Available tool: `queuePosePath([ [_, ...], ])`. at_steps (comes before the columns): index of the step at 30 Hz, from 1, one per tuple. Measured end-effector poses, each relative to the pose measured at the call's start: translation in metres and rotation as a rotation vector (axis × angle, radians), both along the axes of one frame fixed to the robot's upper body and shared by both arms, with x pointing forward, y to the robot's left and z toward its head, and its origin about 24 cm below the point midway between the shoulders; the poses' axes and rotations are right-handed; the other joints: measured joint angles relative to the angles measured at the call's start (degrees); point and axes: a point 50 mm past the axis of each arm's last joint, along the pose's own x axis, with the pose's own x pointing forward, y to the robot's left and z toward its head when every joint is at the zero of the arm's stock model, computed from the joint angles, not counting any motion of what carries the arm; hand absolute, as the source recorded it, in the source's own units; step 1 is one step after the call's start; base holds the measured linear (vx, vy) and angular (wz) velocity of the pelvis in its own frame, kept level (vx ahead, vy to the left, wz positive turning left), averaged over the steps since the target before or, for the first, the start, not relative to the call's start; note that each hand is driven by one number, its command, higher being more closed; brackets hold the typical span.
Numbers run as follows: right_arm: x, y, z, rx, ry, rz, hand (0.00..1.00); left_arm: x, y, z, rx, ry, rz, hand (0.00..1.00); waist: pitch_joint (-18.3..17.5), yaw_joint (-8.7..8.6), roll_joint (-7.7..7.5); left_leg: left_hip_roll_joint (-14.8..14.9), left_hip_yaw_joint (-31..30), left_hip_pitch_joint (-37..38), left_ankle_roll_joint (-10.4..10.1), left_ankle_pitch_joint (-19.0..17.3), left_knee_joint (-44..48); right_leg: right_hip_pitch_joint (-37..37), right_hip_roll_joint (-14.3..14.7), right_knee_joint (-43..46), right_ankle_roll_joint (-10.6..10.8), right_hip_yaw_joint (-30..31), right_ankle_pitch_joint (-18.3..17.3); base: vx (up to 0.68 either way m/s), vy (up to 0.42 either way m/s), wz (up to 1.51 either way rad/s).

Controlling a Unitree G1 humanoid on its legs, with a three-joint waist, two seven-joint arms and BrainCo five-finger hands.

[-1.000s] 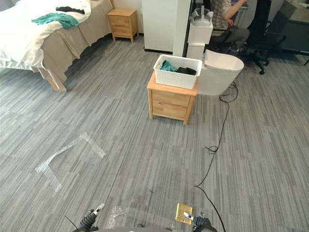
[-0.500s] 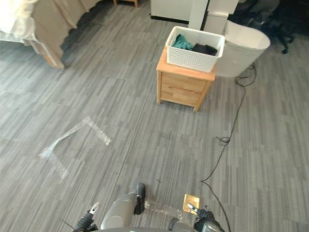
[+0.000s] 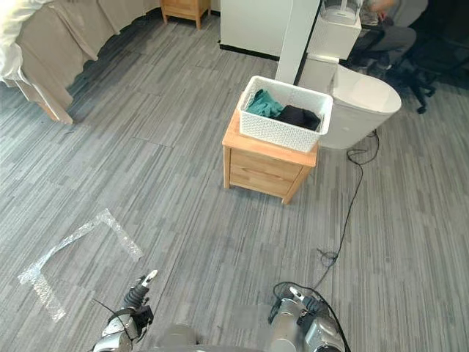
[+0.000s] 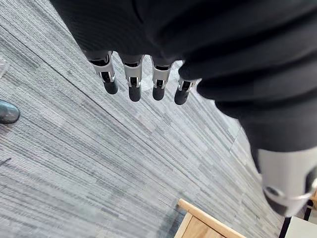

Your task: Pick up the laundry basket with both hands and put the clothes into the washing machine.

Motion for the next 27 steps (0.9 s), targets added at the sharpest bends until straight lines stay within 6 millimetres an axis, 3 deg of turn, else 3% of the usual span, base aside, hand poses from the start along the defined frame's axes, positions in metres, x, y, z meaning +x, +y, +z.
queuePosePath([
  [1,-0.005,0.006,-0.003,0.008,0.018,0.027,0.0,-0.01,0.011,-0.001,0.036,0.024,-0.003,0.0,-1.14,-0.17,-1.79,0.43,-0.82,0.54,-0.88,-0.3,1.27,-0.13,1.23,0.69,-0.84,1.63,0.47,0.7,-0.689,0.72],
  [2,-0.01,0.002,-0.004,-0.006,0.039,0.042,0.0,-0.012,0.014,-0.001,0.044,0.032,0.0,0.0,-1.62,-1.51,-1.85,3.25,-4.09,-1.89,-2.0,0.25,8.97,-0.23,3.6,4.77,-1.72,3.24,4.88,0.57,-0.635,0.66],
  [3,-0.011,-0.004,-0.003,-0.024,0.044,0.042,0.0,-0.012,0.006,-0.003,0.023,0.033,0.001,0.0,-1.91,-1.52,0.02,5.87,-5.22,-4.47,-2.04,1.96,14.22,0.31,5.54,5.9,-3.05,1.65,3.27,0.56,-0.616,0.23],
  [4,-0.005,-0.011,0.0,-0.048,0.032,0.054,0.0,-0.018,-0.003,-0.007,-0.007,0.047,0.009,0.0,-1.81,-0.91,2.15,9.05,-6.77,-10.42,1.14,9.95,25.06,1.99,8.67,5.49,-4.6,0.95,1.48,0.53,-0.533,-0.32],
  [5,0.0,-0.013,0.002,-0.059,0.024,0.069,0.0,-0.024,-0.007,-0.01,-0.021,0.062,0.018,0.0,-1.59,-0.79,2.51,10.84,-6.82,-14.09,3.62,17.92,32.09,4.17,10.6,3.94,-5.9,0.78,0.66,0.63,-0.564,-0.44],
  [6,0.006,-0.013,0.004,-0.064,0.012,0.078,0.0,-0.03,-0.01,-0.013,-0.038,0.08,0.023,0.0,-1.1,-0.56,2.29,12.9,-5.87,-18.31,4.4,16.84,41.17,8.54,13.0,0.24,-6.92,0.71,0.56,0.54,-0.432,-0.31],
  [7,0.006,-0.014,0.005,-0.071,0.013,0.078,0.0,-0.029,-0.011,-0.013,-0.039,0.08,0.023,0.0,-1.0,-0.21,2.49,13.02,-4.97,-19.65,4.4,15.22,44.7,11.21,13.82,-1.74,-7.23,0.94,0.68,0.54,-0.403,-0.29],
  [8,0.006,-0.014,0.005,-0.073,0.014,0.074,0.0,-0.027,-0.009,-0.011,-0.034,0.072,0.022,0.0,0.0,0.53,0.77,12.02,-2.37,-21.15,3.31,12.76,47.68,16.24,14.31,-5.66,-7.57,1.44,0.89,0.52,-0.359,-0.16],
  [9,0.01,-0.013,0.006,-0.076,0.007,0.072,0.0,-0.026,-0.007,-0.01,-0.028,0.062,0.023,0.0,0.29,0.52,-0.2,10.08,0.43,-23.14,2.39,10.95,46.12,20.09,14.34,-9.03,-7.62,1.46,0.92,0.5,-0.327,-0.13],
  [11,0.02,-0.018,0.012,-0.096,-0.024,0.072,0.0,-0.02,-0.007,-0.007,-0.026,0.03,0.022,0.0,0.3,0.83,-0.57,7.34,4.09,-27.17,2.47,9.4,38.85,22.71,15.18,-12.54,-7.78,2.25,0.82,0.43,-0.176,-0.28],
  [12,0.031,-0.02,0.017,-0.106,-0.059,0.064,0.0,-0.017,-0.006,-0.005,-0.029,0.013,0.032,0.0,0.47,1.56,0.26,5.27,7.0,-28.85,2.83,9.07,31.33,23.58,15.32,-14.0,-7.86,3.39,0.76,0.39,-0.064,-0.48],
  [13,0.034,-0.02,0.02,-0.108,-0.074,0.061,0.0,-0.015,-0.006,-0.004,-0.029,0.009,0.034,0.0,0.8,1.89,0.08,4.14,8.26,-29.53,2.92,9.04,27.07,24.1,15.26,-14.58,-7.85,3.8,0.75,0.36,0.027,-0.45],
  [14,0.039,-0.022,0.023,-0.113,-0.101,0.051,0.0,-0.015,-0.006,-0.004,-0.029,0.006,0.035,0.0,0.99,2.04,-0.17,1.63,10.27,-29.99,2.95,9.58,16.56,25.38,15.01,-15.94,-7.52,3.99,0.54,0.43,0.118,-0.41],
  [15,0.042,-0.02,0.025,-0.12,-0.122,0.04,0.0,-0.017,-0.007,-0.005,-0.034,0.01,0.042,0.0,0.69,2.83,0.64,-1.4,9.7,-28.25,3.33,16.03,1.48,26.64,15.03,-16.4,-5.51,4.83,-1.04,0.43,0.146,-0.49],
  [16,0.042,-0.018,0.025,-0.114,-0.124,0.037,0.0,-0.018,-0.006,-0.005,-0.034,0.011,0.049,0.0,0.61,3.66,0.72,-2.01,8.87,-26.81,4.13,21.18,-0.35,27.29,14.93,-16.55,-4.77,5.84,-1.58,0.38,0.153,-0.48],
  [17,0.042,-0.012,0.023,-0.1,-0.125,0.039,0.0,-0.017,-0.003,-0.004,-0.029,0.007,0.055,0.0,0.74,4.08,-0.48,-3.22,9.39,-25.74,6.18,21.88,-1.74,27.65,14.45,-16.89,-4.6,6.38,-1.71,0.38,0.13,-0.05],
  [18,0.046,-0.002,0.023,-0.073,-0.138,0.043,0.0,-0.012,0.005,0.0,-0.005,-0.011,0.055,0.0,0.64,4.01,-2.81,-5.22,9.22,-25.76,6.94,20.85,-2.69,27.83,12.93,-16.88,-4.58,4.79,-1.74,0.31,0.095,0.19],
  [20,0.047,0.002,0.023,-0.065,-0.139,0.048,0.0,-0.011,0.012,0.001,-0.001,-0.017,0.091,0.0,1.17,4.28,-3.62,-5.02,8.38,-26.61,7.72,16.74,3.62,29.23,12.73,-15.69,-4.25,4.7,-1.91,0.36,0.1,0.12],
  [22,0.049,0.009,0.022,-0.06,-0.139,0.084,0.0,-0.02,0.022,0.001,0.009,-0.007,0.146,0.0,1.24,5.43,-3.5,-2.7,8.77,-25.51,8.25,12.19,8.74,27.36,12.57,-6.25,-1.13,4.8,-3.9,0.3,0.097,-0.27],
  [23,0.052,0.015,0.023,-0.048,-0.152,0.094,0.0,-0.028,0.03,0.001,0.023,0.006,0.174,0.0,1.52,5.36,-3.06,-1.07,9.14,-24.21,8.13,9.92,10.67,23.05,11.77,5.71,4.64,5.17,-4.87,0.18,0.073,-0.2],
  [24,0.053,0.018,0.023,-0.042,-0.154,0.099,0.0,-0.03,0.034,0.001,0.034,0.011,0.178,0.0,1.8,5.24,-2.62,-0.52,9.26,-23.58,8.15,9.27,11.09,20.89,11.29,11.34,8.19,5.85,-4.52,0.22,0.064,-0.03],
  [25,0.053,0.022,0.022,-0.034,-0.151,0.112,0.0,-0.03,0.04,0.003,0.054,0.014,0.185,0.0,1.43,5.02,-3.45,-0.06,8.73,-22.41,8.28,8.6,11.03,17.93,10.76,18.03,8.1,6.89,-4.18,0.22,0.02,0.16],
  [27,0.048,0.023,0.019,-0.029,-0.137,0.108,0.0,-0.032,0.049,0.006,0.076,0.01,0.216,0.0,1.18,5.13,-4.2,-0.81,8.64,-19.29,7.88,8.85,8.16,17.17,9.22,16.63,7.02,5.14,-5.43,0.25,-0.018,0.21],
])
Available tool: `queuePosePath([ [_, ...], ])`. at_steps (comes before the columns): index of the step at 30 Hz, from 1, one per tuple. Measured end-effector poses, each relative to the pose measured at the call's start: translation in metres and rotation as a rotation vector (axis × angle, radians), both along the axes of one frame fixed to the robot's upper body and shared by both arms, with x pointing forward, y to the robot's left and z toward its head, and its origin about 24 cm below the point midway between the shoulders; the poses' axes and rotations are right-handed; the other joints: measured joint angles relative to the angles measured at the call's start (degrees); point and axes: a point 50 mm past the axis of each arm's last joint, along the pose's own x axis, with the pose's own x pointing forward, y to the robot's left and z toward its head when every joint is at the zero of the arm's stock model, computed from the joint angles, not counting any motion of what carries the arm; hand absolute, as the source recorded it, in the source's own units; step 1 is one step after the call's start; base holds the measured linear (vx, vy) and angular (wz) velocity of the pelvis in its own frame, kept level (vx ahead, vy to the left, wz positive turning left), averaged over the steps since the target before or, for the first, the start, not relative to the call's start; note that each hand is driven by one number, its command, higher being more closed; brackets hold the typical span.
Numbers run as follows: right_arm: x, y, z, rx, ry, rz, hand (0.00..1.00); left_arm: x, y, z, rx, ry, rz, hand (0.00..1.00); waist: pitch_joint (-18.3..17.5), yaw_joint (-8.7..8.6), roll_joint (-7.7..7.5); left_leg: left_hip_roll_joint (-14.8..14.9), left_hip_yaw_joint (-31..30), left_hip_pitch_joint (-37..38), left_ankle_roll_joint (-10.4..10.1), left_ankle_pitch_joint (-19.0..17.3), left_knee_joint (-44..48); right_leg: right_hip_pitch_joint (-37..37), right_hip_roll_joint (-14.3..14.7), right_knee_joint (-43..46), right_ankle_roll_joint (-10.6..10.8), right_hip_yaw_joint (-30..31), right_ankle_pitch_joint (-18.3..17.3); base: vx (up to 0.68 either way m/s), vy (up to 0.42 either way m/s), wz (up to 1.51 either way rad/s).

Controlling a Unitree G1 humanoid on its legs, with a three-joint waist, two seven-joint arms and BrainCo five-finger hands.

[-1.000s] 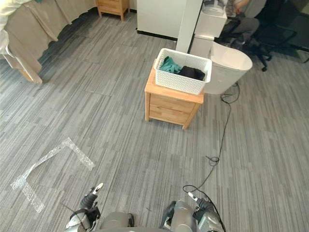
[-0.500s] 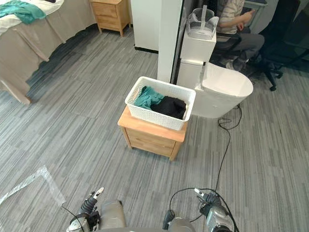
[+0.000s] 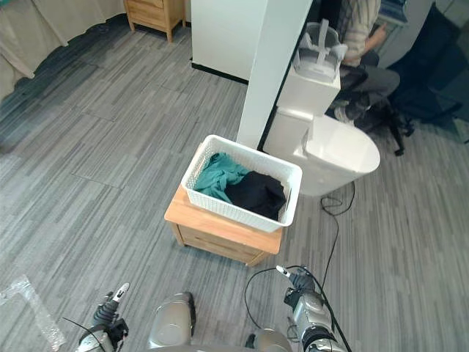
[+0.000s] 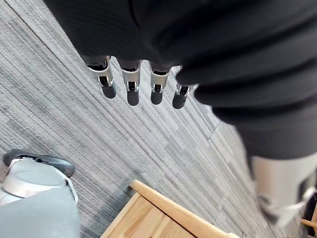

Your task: Pick up the laundry basket with both hands and put the clothes into the washing machine.

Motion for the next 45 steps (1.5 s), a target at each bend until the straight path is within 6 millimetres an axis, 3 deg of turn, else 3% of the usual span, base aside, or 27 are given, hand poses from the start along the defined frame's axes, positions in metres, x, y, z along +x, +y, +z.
queuePosePath([
  [2,0.001,-0.005,0.003,-0.008,-0.023,-0.028,0.0,0.001,0.003,0.003,-0.01,-0.038,0.08,0.0,-0.29,-0.75,0.14,-0.97,-0.99,2.43,-0.67,0.33,-2.84,-0.02,-2.66,-8.68,-3.28,-3.43,-0.93,0.24,-0.122,0.3],
  [3,0.002,-0.007,0.005,-0.011,-0.033,-0.038,0.0,0.003,0.003,0.004,-0.016,-0.061,0.099,0.0,-0.3,-1.15,0.17,-1.25,-1.47,2.44,-0.92,0.48,-3.21,-0.14,-3.53,-11.0,-3.94,-4.42,-0.61,0.19,-0.169,0.51],
  [4,0.004,-0.01,0.008,-0.012,-0.054,-0.074,0.0,0.008,0.005,0.009,-0.017,-0.103,0.124,0.0,-0.34,-1.71,0.2,-1.79,-2.74,2.18,-1.81,0.57,-3.35,-0.18,-4.92,-16.39,-6.93,-5.78,2.17,0.13,-0.139,0.51],
  [5,0.004,-0.014,0.011,-0.019,-0.072,-0.095,0.0,0.012,0.008,0.014,-0.011,-0.131,0.139,0.0,-1.26,-1.72,-1.27,-2.89,-3.48,1.67,-2.74,0.49,-3.23,-0.81,-6.04,-21.41,-7.8,-5.39,10.52,0.16,-0.222,0.5],
  [6,0.005,-0.017,0.012,-0.026,-0.079,-0.104,0.0,0.016,0.008,0.016,-0.011,-0.148,0.15,0.0,-1.6,-1.89,-1.58,-3.25,-4.12,1.53,-3.3,0.5,-3.19,-0.73,-6.2,-21.72,-6.24,-5.16,9.67,0.16,-0.231,0.25],
  [7,0.007,-0.026,0.017,-0.048,-0.098,-0.135,0.0,0.022,0.006,0.018,-0.024,-0.177,0.165,0.0,-2.37,-1.6,-0.27,-2.84,-4.82,1.53,-4.57,1.29,-4.18,0.21,-4.8,-23.82,-6.32,-5.2,9.51,0.15,-0.216,0.1],
  [10,0.018,-0.042,0.031,-0.103,-0.163,-0.137,0.0,0.039,0.008,0.035,-0.002,-0.279,0.166,0.0,-3.76,-1.92,1.42,-2.54,-5.58,2.17,-6.25,3.72,-8.57,2.06,-2.88,-29.67,-6.98,-5.98,9.97,0.13,-0.186,0.06],
  [12,0.021,-0.055,0.04,-0.153,-0.187,-0.127,0.0,0.063,0.011,0.06,0.036,-0.404,0.151,0.0,-4.2,-1.93,2.17,-2.28,-5.91,4.59,-7.04,5.65,-12.49,4.1,-1.87,-32.12,-7.95,-7.03,10.69,0.06,-0.131,0.12],
  [18,0.036,-0.056,0.053,-0.19,-0.237,-0.08,0.0,0.119,0.012,0.133,0.174,-0.699,0.135,0.0,-5.53,-1.98,0.38,-3.53,-7.79,4.84,-7.16,9.47,-18.56,4.75,-1.48,-35.93,-8.69,-9.5,12.09,-0.01,-0.042,0.19],
  [21,0.052,-0.054,0.064,-0.189,-0.279,-0.071,0.0,0.134,0.006,0.152,0.231,-0.744,0.051,0.0,-5.45,-1.87,0.48,-4.12,-8.69,3.08,-7.03,10.55,-19.09,3.63,-1.7,-36.56,-8.62,-9.95,12.35,-0.06,0.015,0.17],
  [24,0.093,-0.053,0.098,-0.189,-0.405,-0.052,0.0,0.166,-0.006,0.18,0.279,-0.789,-0.09,0.0,-3.19,-1.58,1.14,-3.96,-9.51,0.19,-6.85,11.85,-18.35,1.49,-1.36,-36.68,-9.07,-10.32,13.62,-0.12,0.01,0.1],
  [25,0.114,-0.052,0.119,-0.192,-0.467,-0.039,0.0,0.186,-0.014,0.196,0.282,-0.824,-0.142,0.0,-1.13,-1.59,1.68,-3.98,-10.32,-1.6,-6.68,12.15,-17.2,0.7,-1.3,-36.67,-9.18,-10.91,14.22,-0.22,0.029,0.2],
  [27,0.148,-0.051,0.157,-0.165,-0.57,-0.046,0.0,0.222,-0.022,0.229,0.296,-0.877,-0.22,0.0,2.73,-1.62,2.27,-3.95,-11.31,-4.67,-6.35,12.94,-15.6,-1.26,-1.11,-36.61,-9.58,-11.42,15.51,-0.25,0.042,0.15],
  [29,0.185,-0.046,0.211,-0.104,-0.701,-0.07,0.0,0.263,-0.022,0.281,0.333,-0.911,-0.246,0.0,8.52,-1.64,2.16,-3.95,-11.69,-8.14,-5.97,14.47,-15.05,-4.38,-1.05,-36.58,-10.19,-11.33,17.59,-0.28,0.064,0.0],
  [32,0.204,-0.046,0.245,-0.018,-0.759,-0.123,0.0,0.287,-0.012,0.313,0.319,-0.853,-0.202,0.0,10.9,-1.72,1.14,-3.99,-10.96,-12.23,-5.68,15.3,-14.4,-8.81,-1.32,-36.51,-10.44,-10.21,19.35,-0.22,0.077,-0.14],
  [34,0.209,-0.044,0.257,0.044,-0.797,-0.157,0.0,0.293,-0.014,0.321,0.297,-0.832,-0.193,0.0,11.19,-1.8,1.07,-3.94,-10.55,-14.71,-5.56,15.36,-13.27,-11.05,-1.47,-36.37,-10.27,-9.7,19.97,-0.1,0.043,-0.17],
  [39,0.217,-0.036,0.285,0.137,-0.887,-0.173,0.0,0.306,-0.037,0.356,0.201,-0.913,-0.239,0.0,11.64,-2.43,1.16,-2.7,-11.01,-20.12,-5.45,15.45,-10.63,-15.29,-0.43,-35.97,-10.7,-9.74,20.69,-0.04,-0.016,-0.07],
  [45,0.217,-0.026,0.306,0.154,-0.982,-0.15,0.0,0.311,-0.062,0.359,0.154,-0.937,-0.306,0.0,12.65,-3.8,1.5,-1.94,-10.09,-20.37,-5.48,15.44,-10.81,-15.96,-0.32,-35.62,-10.68,-9.42,20.65,0.01,-0.01,-0.03],
])
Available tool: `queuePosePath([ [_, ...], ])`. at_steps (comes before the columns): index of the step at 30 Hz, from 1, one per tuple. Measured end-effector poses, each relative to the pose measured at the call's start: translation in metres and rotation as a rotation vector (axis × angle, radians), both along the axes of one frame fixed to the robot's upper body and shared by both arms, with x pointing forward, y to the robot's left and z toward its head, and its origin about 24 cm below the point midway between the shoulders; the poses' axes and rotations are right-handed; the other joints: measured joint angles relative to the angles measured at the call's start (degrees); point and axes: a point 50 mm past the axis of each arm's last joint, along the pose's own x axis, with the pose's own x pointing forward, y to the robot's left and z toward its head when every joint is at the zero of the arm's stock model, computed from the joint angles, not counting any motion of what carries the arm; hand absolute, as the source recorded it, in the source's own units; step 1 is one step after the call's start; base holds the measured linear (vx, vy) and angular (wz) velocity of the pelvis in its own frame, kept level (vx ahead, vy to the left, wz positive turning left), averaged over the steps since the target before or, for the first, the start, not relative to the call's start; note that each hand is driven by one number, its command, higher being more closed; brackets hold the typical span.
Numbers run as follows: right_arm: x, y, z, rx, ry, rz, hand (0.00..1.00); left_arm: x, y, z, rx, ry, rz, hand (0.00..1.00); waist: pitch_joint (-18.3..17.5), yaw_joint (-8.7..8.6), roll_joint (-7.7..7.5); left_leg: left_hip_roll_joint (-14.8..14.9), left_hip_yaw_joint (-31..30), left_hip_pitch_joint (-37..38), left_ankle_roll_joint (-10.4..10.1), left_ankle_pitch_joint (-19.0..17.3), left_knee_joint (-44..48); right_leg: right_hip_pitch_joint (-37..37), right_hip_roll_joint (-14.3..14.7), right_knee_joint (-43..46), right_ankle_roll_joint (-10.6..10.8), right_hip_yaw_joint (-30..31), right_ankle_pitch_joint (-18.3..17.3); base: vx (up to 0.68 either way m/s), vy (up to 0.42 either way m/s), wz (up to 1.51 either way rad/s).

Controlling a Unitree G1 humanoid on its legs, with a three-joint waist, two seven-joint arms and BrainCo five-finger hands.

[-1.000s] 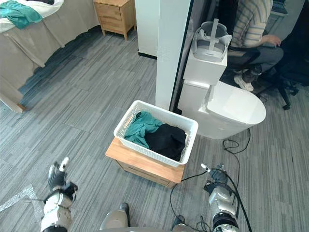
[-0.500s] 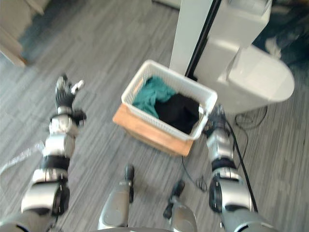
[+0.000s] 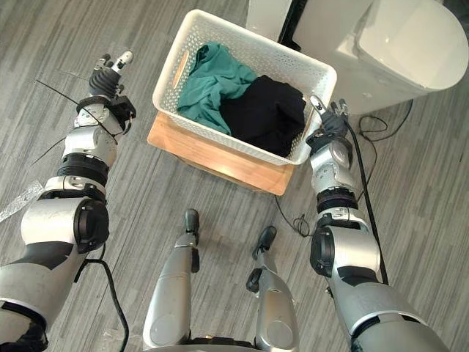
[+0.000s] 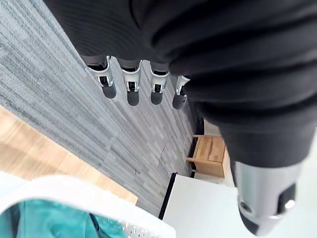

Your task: Pick up the laundry basket with both hands and put the clothes into the washing machine.

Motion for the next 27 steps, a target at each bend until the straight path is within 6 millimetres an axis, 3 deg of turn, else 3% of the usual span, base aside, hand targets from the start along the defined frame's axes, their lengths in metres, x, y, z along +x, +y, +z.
queuePosePath([
  [4,-0.007,-0.006,0.002,-0.023,-0.044,-0.017,0.0,0.002,-0.011,0.01,0.015,-0.021,-0.029,0.0,0.07,-0.32,-0.03,0.1,0.48,0.05,-0.01,0.02,-0.04,-0.01,-0.02,0.0,0.0,0.05,-0.01,0.02,0.0,0.0],
  [12,-0.015,-0.02,-0.018,-0.059,0.008,-0.04,0.0,0.004,-0.026,0.02,0.105,-0.034,-0.116,0.0,0.07,-0.29,-0.03,0.43,1.68,1.39,-0.03,0.0,-0.01,0.23,-0.09,0.64,0.01,1.38,0.0,0.01,-0.004,-0.07],
  [17,-0.014,-0.026,-0.018,-0.084,0.013,0.006,0.0,0.006,-0.039,0.023,0.271,0.003,-0.183,0.0,0.07,-0.89,-0.03,1.06,1.92,1.51,-0.34,-0.18,0.02,0.08,0.04,0.93,0.05,1.66,-0.06,-0.03,-0.022,-0.04],
  [19,-0.011,-0.023,-0.02,-0.079,0.034,0.031,0.0,0.007,-0.042,0.028,0.346,0.022,-0.192,0.0,0.07,-0.88,-0.04,1.23,2.06,1.22,-0.39,-0.17,0.03,-0.39,0.05,1.02,0.13,1.82,-0.12,-0.03,-0.02,-0.07],
  [24,0.002,-0.004,-0.008,-0.092,0.043,0.141,0.0,0.005,-0.051,0.067,0.541,-0.033,-0.195,0.0,0.07,-0.89,-0.04,2.06,1.34,-3.65,-0.37,0.26,1.78,-4.14,0.84,1.35,-0.23,1.16,0.22,-0.01,-0.034,-0.02],
  [27,0.007,0.008,-0.002,-0.118,0.051,0.201,0.0,0.004,-0.054,0.074,0.596,-0.033,-0.193,0.0,0.06,-0.74,-0.04,2.42,1.06,-4.66,-0.38,0.25,2.07,-4.92,1.17,1.33,-0.25,0.92,0.25,0.05,-0.033,0.01],
])
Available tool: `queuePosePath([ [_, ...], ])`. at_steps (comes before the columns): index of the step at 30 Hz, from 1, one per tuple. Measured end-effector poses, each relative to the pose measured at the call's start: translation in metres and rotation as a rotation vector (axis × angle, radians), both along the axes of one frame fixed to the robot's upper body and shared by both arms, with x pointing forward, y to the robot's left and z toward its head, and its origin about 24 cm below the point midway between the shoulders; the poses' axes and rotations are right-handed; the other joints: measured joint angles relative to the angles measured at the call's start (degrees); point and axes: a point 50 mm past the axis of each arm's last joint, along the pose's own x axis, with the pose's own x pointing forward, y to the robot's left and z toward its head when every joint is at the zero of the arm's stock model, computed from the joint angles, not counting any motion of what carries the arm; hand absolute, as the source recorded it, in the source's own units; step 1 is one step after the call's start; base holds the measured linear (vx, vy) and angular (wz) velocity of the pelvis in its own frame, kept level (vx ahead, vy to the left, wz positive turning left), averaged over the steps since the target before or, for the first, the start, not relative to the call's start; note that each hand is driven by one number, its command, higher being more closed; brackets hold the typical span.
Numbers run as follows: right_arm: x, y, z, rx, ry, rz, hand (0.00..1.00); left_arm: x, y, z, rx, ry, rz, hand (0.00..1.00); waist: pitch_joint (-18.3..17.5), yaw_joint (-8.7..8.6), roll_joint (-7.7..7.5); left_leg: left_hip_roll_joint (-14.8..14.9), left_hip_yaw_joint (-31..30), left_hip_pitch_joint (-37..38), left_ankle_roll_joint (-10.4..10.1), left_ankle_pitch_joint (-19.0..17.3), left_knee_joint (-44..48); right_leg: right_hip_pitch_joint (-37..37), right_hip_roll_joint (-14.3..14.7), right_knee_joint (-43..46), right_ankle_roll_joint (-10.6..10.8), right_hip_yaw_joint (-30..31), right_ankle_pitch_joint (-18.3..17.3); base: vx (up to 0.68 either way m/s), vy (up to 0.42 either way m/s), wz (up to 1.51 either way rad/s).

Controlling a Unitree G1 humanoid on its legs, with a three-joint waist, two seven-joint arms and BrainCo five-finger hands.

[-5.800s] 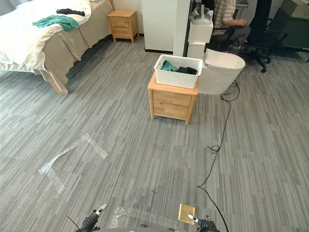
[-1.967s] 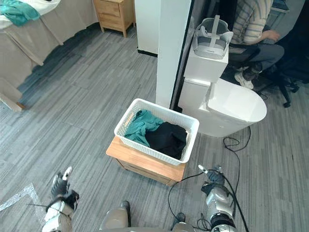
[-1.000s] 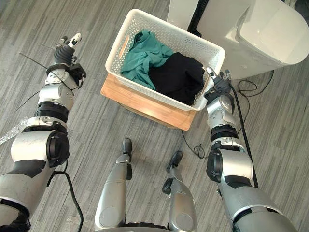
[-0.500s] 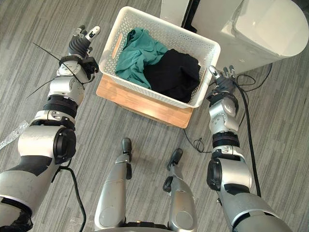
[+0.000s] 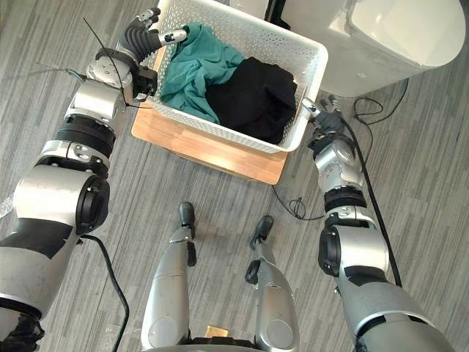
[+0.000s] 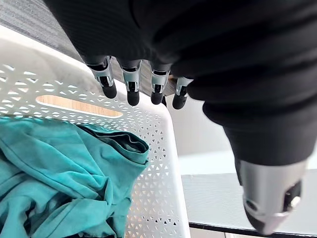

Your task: Pick up the laundry basket with both hands and put the clothes into the washing machine.

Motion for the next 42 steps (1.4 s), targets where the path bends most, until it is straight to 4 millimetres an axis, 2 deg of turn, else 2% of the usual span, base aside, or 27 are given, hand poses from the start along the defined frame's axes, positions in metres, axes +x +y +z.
queuePosePath([
  [2,0.006,0.011,0.01,-0.005,0.002,0.046,0.0,-0.001,0.004,0.005,0.057,-0.009,0.035,0.0,0.0,0.14,0.0,0.3,-0.04,-1.0,-0.05,-0.08,0.53,-0.61,0.2,0.0,0.0,-0.08,0.01,0.06,-0.022,-0.03],
  [6,0.008,0.009,0.019,-0.041,0.008,0.061,0.0,-0.003,0.004,0.017,0.124,-0.041,0.063,0.0,0.0,1.29,0.0,1.13,-0.24,-2.82,-0.35,-0.59,1.73,-2.04,0.84,0.18,0.01,-0.04,0.01,0.04,-0.02,-0.07],
  [15,0.013,0.021,0.039,-0.05,-0.011,0.116,0.0,-0.007,0.019,0.029,0.215,-0.046,0.073,0.0,0.0,1.27,0.0,2.65,-0.85,-6.28,-0.76,-0.86,3.25,-4.59,2.21,0.21,0.0,-0.44,0.0,0.03,-0.019,-0.05],
  [29,0.014,0.025,0.053,-0.07,-0.042,0.151,0.0,-0.006,0.012,0.025,0.388,0.004,0.058,0.0,0.01,1.24,0.01,3.18,-0.6,-7.4,-0.77,-0.88,3.76,-5.91,2.56,0.46,-0.08,-0.04,0.06,0.03,-0.005,-0.02],
  [30,0.014,0.025,0.055,-0.073,-0.045,0.151,0.0,-0.005,0.011,0.023,0.404,0.009,0.059,1.0,0.03,1.33,0.05,3.26,-0.5,-7.46,-0.78,-0.88,3.8,-6.04,2.6,0.49,-0.09,0.05,0.07,0.02,-0.009,-0.08],
  [31,0.014,0.026,0.055,-0.084,-0.046,0.153,1.0,-0.005,0.011,0.021,0.411,0.014,0.059,1.0,0.03,1.31,0.05,3.37,-0.44,-7.49,-0.78,-0.88,3.85,-6.07,2.68,0.49,-0.16,0.08,0.12,0.02,-0.01,-0.04],
  [42,0.014,0.023,0.057,-0.202,-0.045,0.099,1.0,-0.002,0.007,0.005,0.507,0.0,0.096,1.0,0.04,1.24,0.07,3.56,0.2,-7.53,-0.81,-0.92,3.89,-6.56,2.7,0.44,-0.5,0.45,0.37,0.01,-0.004,-0.03],
])
